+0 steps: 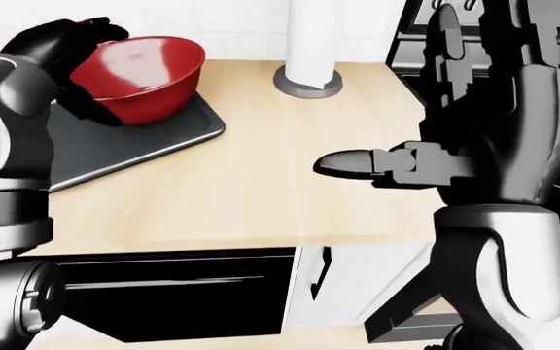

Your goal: Pick up the bowl with donut and place it on the tray. Pick up the cupcake and place it on the tray.

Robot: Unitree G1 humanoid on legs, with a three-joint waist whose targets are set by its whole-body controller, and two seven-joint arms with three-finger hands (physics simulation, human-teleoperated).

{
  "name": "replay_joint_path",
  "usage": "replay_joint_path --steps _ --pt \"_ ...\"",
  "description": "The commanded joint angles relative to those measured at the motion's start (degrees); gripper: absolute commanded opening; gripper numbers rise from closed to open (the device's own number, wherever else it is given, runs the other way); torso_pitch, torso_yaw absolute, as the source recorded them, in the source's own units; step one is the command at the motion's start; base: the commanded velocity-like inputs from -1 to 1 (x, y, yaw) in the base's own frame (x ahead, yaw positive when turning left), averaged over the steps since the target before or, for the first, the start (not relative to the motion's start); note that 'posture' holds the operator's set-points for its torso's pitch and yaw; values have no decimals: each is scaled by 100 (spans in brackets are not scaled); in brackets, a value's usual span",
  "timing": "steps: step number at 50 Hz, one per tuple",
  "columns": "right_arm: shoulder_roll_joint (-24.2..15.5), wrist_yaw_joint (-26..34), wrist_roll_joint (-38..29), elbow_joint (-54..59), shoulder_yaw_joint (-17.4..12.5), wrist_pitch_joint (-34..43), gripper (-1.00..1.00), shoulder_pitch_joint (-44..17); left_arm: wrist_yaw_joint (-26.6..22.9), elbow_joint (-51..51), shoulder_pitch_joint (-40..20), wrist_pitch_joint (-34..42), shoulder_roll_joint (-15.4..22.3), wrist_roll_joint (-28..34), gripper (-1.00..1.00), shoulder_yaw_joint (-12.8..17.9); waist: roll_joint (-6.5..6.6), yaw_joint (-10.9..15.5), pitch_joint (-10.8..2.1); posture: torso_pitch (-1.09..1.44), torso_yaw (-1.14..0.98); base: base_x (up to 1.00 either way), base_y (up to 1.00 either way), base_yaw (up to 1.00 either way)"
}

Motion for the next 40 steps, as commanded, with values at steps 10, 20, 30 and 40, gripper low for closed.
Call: replay_joint_path --steps 10,20,30,40 --pt "26 135 -162 -141 106 150 100 -218 -815 -3364 225 2458 -193 -1466 97 376 44 -7 -114 0 0 0 0 0" --pt "18 204 -149 -188 161 563 100 -531 -518 -5413 548 4675 -156 -2533 100 487 87 -7 -67 0 0 0 0 0" --pt "-58 81 -16 -220 77 719 100 -589 -418 -6261 578 5827 46 -2961 100 366 74 -47 -202 0 0 -57 5 0" --pt "-60 96 -72 -244 148 752 100 -546 -195 -6386 753 5916 213 -3337 100 500 -127 -148 -76 0 0 -48 84 0"
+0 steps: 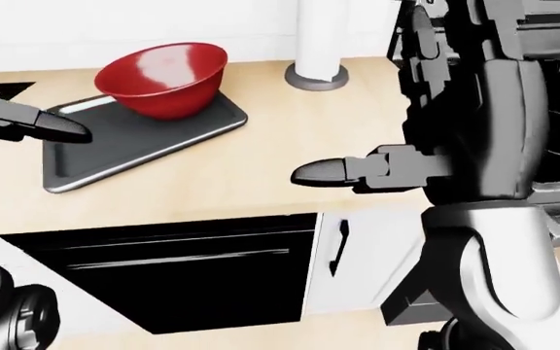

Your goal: Pick up the bowl with donut and place it on the tray. Pick up the cupcake and place it on the tray.

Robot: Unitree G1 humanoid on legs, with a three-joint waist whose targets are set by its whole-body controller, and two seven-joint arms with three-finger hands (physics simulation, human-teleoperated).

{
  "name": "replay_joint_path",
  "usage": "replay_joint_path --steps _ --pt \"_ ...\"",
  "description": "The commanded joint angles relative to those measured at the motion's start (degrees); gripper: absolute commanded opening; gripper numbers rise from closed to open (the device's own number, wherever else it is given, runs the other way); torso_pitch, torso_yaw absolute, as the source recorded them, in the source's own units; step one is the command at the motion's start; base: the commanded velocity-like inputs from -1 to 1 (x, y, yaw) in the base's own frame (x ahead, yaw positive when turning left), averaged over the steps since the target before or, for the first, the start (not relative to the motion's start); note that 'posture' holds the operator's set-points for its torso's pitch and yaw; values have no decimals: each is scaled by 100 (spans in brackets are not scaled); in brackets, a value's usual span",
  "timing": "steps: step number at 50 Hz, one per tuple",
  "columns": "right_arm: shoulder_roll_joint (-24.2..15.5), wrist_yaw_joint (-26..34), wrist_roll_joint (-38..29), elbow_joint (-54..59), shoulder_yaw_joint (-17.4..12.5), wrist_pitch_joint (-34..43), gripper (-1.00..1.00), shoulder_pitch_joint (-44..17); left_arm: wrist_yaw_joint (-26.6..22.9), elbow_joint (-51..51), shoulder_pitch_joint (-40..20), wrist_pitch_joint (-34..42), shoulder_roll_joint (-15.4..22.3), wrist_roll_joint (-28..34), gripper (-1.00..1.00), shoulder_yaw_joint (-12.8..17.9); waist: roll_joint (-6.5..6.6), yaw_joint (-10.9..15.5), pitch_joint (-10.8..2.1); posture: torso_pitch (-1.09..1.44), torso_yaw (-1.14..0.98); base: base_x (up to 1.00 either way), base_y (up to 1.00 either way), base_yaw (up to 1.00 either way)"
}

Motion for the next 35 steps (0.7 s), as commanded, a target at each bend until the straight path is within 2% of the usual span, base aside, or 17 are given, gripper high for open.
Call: replay_joint_path --steps 1,5,6,7,8,9,11,15,17,18,22,24,26,27,28,29,35 --pt "-23 34 -37 -47 -16 -108 100 -125 122 -32 -93 -95 97 -65 100 102 -54 21 -102 0 0 -31 100 0" --pt "15 36 -36 -102 -1 -90 100 -128 196 -91 -3 -67 172 -223 100 171 302 -58 -66 0 0 -24 100 0" --pt "32 50 -61 -98 15 -115 100 -114 216 -121 10 -34 188 -258 100 183 491 -92 -104 0 0 -18 100 0" --pt "49 61 -78 -95 25 -132 100 -105 251 -123 39 -45 193 -292 100 184 843 -136 -194 0 0 -16 100 0" --pt "54 65 -86 -99 30 -133 100 -105 283 -108 59 -75 186 -322 100 191 609 -58 -21 0 0 -14 100 0" --pt "62 78 -86 -106 30 -135 100 -105 289 -141 50 -21 214 -351 100 181 519 -51 15 0 0 -13 100 0" --pt "71 109 -107 -103 29 -157 100 -90 332 -181 61 22 218 -399 100 170 462 -29 -118 0 0 -5 100 0" --pt "107 177 -155 -119 47 -192 100 -59 469 -228 154 36 129 -547 100 180 226 -3 29 0 0 0 100 0" --pt "115 187 -159 -136 39 -195 100 -69 563 -212 183 32 62 -649 100 217 -73 -28 -76 0 0 0 100 0" --pt "124 195 -170 -140 41 -208 100 -61 605 -269 139 175 23 -708 100 243 -127 -69 -7 0 0 0 100 0" --pt "135 214 -174 -149 35 -200 100 -67 846 -243 246 144 -68 -924 100 248 -173 38 -172 0 0 0 100 0" --pt "133 226 -185 -135 34 -211 100 -68 910 -264 236 203 -54 -1005 100 244 -21 18 -48 0 0 0 100 0" --pt "146 232 -202 -121 51 -230 100 -73 974 -282 255 240 -55 -1091 100 245 253 12 -16 0 0 0 100 0" --pt "151 236 -209 -118 61 -236 100 -77 1000 -294 268 246 -54 -1124 100 250 532 13 -103 0 0 0 100 0" --pt "155 243 -216 -115 69 -242 100 -81 1031 -293 299 224 -62 -1157 100 258 979 63 -239 0 0 0 100 0" --pt "160 253 -223 -120 73 -249 100 -74 1055 -322 332 237 -60 -1189 100 254 569 74 -42 0 0 5 100 0" --pt "176 273 -193 -158 61 -257 100 -65 1165 -423 374 314 -5 -1330 100 279 276 34 176 0 0 31 100 0"
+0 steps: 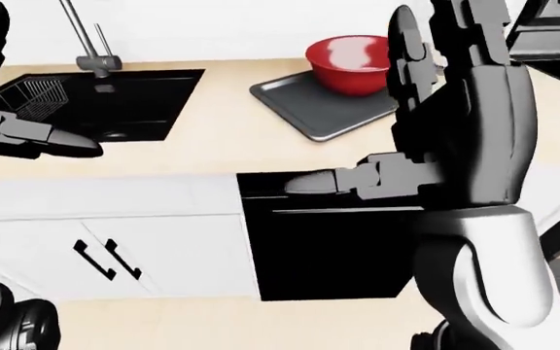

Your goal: Pick up the bowl with donut and place it on the tray. Pick up the cupcake and place it on the tray.

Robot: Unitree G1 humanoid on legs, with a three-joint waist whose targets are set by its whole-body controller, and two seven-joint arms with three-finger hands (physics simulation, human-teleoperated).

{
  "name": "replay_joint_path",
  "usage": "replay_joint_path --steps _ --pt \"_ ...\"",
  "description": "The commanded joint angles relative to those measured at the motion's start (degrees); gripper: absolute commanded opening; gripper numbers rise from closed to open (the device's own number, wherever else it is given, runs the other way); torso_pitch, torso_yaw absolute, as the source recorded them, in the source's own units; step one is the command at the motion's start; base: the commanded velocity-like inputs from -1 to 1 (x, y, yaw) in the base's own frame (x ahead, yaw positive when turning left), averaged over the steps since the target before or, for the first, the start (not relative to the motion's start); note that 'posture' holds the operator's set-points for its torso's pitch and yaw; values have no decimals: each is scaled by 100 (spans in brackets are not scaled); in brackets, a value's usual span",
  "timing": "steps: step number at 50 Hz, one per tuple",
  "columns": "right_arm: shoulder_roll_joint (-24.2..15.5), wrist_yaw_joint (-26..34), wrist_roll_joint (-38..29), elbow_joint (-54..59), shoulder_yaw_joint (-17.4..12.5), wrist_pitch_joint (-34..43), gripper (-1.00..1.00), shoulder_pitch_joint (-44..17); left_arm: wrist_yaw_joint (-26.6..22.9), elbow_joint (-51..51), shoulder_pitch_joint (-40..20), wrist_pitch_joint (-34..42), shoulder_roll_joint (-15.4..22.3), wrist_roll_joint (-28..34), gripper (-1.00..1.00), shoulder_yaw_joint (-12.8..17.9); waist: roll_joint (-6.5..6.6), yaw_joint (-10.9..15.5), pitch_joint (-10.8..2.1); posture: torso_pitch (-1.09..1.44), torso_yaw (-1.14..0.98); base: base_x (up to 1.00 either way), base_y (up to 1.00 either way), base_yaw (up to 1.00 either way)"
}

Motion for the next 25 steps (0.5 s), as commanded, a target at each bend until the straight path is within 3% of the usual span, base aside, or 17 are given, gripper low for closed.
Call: replay_joint_path --steps 1,2,3,4,5,7,8,11,12,14,15,16,18,22,23,24,25 --pt "-39 -10 -38 -45 -36 -168 100 -103 86 -31 -141 -94 67 -26 100 48 -34 -36 -11 0 0 38 100 0" --pt "-37 -13 -38 -47 -31 -165 100 -102 98 -35 -147 -84 75 -43 100 49 -142 -93 -43 0 0 38 100 0" --pt "-32 -13 -47 -45 -26 -168 100 -95 114 -43 -131 -93 73 -69 100 50 -420 -188 -154 0 0 38 100 0" --pt "-30 -2 -57 -47 -19 -176 100 -86 132 -49 -112 -107 77 -89 100 40 -431 -196 -93 0 0 38 100 0" --pt "-29 3 -64 -49 -18 -179 100 -83 142 -49 -104 -115 76 -101 100 43 -353 -139 -121 0 0 39 100 0" --pt "-18 14 -81 -60 -12 -186 100 -61 153 -54 -99 -108 94 -129 100 57 -378 -111 -358 0 0 39 100 0" --pt "-14 12 -79 -68 -17 -177 100 -61 162 -55 -82 -116 96 -147 100 60 -355 -110 -379 0 0 38 100 0" --pt "-6 17 -82 -64 -30 -179 100 -56 180 -65 -40 -130 111 -190 100 57 -86 -172 -269 0 0 38 100 0" --pt "-4 19 -85 -65 -33 -184 100 -51 189 -62 -33 -141 107 -198 100 62 72 -166 -304 0 0 38 100 0" --pt "-7 15 -67 -74 -47 -172 100 -56 201 -73 -34 -130 113 -215 100 58 564 -144 -481 0 0 38 100 0" --pt "-15 0 -41 -77 -63 -156 100 -72 202 -83 -71 -86 133 -231 100 67 443 -20 -261 0 0 39 100 0" --pt "-21 -7 -27 -78 -70 -150 100 -80 205 -94 -80 -66 144 -238 100 64 384 -77 -185 0 0 38 100 0" --pt "-34 -29 -2 -80 -73 -142 100 -89 206 -120 -84 -28 163 -258 100 55 313 35 -214 0 0 39 100 0" --pt "-38 -50 12 -80 -56 -155 100 -89 219 -84 -37 -109 164 -300 100 74 142 114 -100 0 0 38 100 0" --pt "-43 -41 3 -67 -57 -172 100 -79 212 -96 -29 -103 170 -316 100 62 74 114 -147 0 0 38 100 0" --pt "-45 -38 -1 -62 -57 -178 100 -77 214 -103 -37 -87 176 -317 100 58 -200 -10 -270 0 0 38 100 0" --pt "-46 -36 -5 -55 -53 -184 100 -79 220 -92 -68 -69 187 -319 100 48 -296 -94 -184 0 0 38 100 0"
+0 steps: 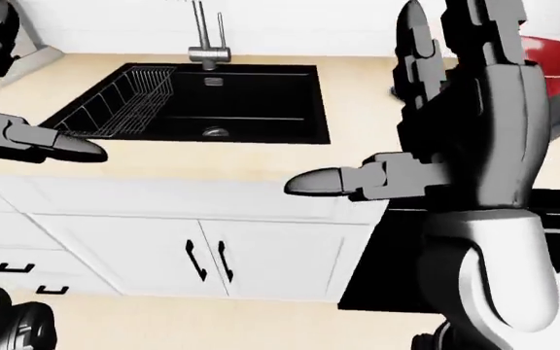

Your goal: Pick up the bowl with donut and place it on the tray. Pick up the cupcake and place it on the tray.

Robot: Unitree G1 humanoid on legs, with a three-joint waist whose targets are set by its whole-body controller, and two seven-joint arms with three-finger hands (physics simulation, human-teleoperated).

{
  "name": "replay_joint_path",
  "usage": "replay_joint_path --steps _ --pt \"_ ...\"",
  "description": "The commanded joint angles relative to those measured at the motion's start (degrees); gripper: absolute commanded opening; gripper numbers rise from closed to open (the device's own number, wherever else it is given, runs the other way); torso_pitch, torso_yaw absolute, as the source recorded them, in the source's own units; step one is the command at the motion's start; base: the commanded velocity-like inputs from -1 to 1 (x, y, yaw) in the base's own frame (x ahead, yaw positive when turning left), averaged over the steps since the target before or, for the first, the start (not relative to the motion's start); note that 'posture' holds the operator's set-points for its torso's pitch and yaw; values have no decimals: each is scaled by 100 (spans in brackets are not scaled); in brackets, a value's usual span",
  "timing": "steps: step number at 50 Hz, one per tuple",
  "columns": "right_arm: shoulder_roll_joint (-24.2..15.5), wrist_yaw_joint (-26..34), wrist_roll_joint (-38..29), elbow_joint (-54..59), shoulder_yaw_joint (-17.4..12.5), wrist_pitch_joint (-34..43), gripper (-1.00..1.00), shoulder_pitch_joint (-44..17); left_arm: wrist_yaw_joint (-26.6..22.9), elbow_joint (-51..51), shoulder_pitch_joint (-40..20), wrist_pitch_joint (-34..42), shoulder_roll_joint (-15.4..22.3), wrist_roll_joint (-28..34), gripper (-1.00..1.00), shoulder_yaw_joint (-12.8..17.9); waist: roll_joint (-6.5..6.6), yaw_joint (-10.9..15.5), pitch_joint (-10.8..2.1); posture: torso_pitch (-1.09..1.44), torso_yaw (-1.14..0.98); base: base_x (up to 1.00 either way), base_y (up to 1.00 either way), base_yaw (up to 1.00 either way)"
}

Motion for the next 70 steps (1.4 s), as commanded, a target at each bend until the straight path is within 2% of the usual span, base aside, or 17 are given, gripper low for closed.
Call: replay_joint_path --steps 1,3,7,10,19,21,22,25,28,30,31,41,43,47,50,56,70 --pt "-48 20 -11 -10 14 -81 100 -123 39 -29 -196 -7 121 28 100 67 -100 69 -115 0 0 38 100 0" --pt "-50 21 -8 -12 7 -84 100 -122 41 -42 -203 5 126 24 100 68 -97 23 -374 0 0 39 100 0" --pt "-79 21 17 -49 -1 -70 100 -117 51 -63 -193 20 141 3 100 114 24 1 -189 0 0 26 100 0" --pt "-114 -43 113 -100 -20 2 100 -200 58 -64 -228 56 176 -26 100 141 765 267 -474 0 0 -6 100 0" --pt "-180 -129 191 -77 -15 -22 100 -260 92 -65 -216 67 244 -119 100 233 71 452 -186 0 0 -23 100 0" --pt "-182 -128 175 -73 -6 -44 100 -239 117 -40 -176 7 232 -140 100 246 -371 283 -388 0 0 -25 100 0" --pt "-184 -130 177 -76 -7 -45 100 -237 123 -35 -166 -5 234 -148 100 248 -180 309 -156 0 0 -25 100 0" --pt "-188 -135 181 -75 -13 -57 100 -226 135 -50 -170 22 256 -177 100 260 -205 263 -376 0 0 -25 100 0" --pt "-187 -141 176 -71 -8 -64 100 -222 152 -39 -149 3 264 -205 100 282 -29 265 -216 0 0 -25 100 0" --pt "-191 -163 199 -75 -21 -57 100 -241 161 -47 -163 28 287 -228 100 295 360 271 -264 0 0 -25 100 0" --pt "-193 -179 213 -75 -30 -58 100 -248 166 -45 -168 38 299 -241 100 302 829 337 -409 0 0 -33 100 0" --pt "-227 -215 234 -27 -35 -124 100 -233 234 -61 -106 19 310 -319 100 313 88 273 -204 0 0 -35 100 0" --pt "-230 -210 230 -25 -39 -140 100 -225 245 -69 -98 16 308 -329 100 304 -328 92 -333 0 0 -19 100 0" --pt "-205 -198 190 0 -36 -171 100 -170 266 -47 -67 -33 302 -354 100 315 -42 23 -338 0 0 -1 61 0" --pt "-195 -203 184 -9 -28 -157 100 -158 273 -38 -60 -44 316 -367 100 323 765 8 -279 0 0 0 30 0" --pt "-197 -207 195 -13 -38 -134 100 -162 289 -56 -68 -17 318 -377 100 292 349 169 -281 0 0 0 30 0" --pt "-178 -192 181 -7 -34 -177 100 -132 295 -50 -33 -59 296 -367 100 274 315 112 -192 0 0 0 7 0"
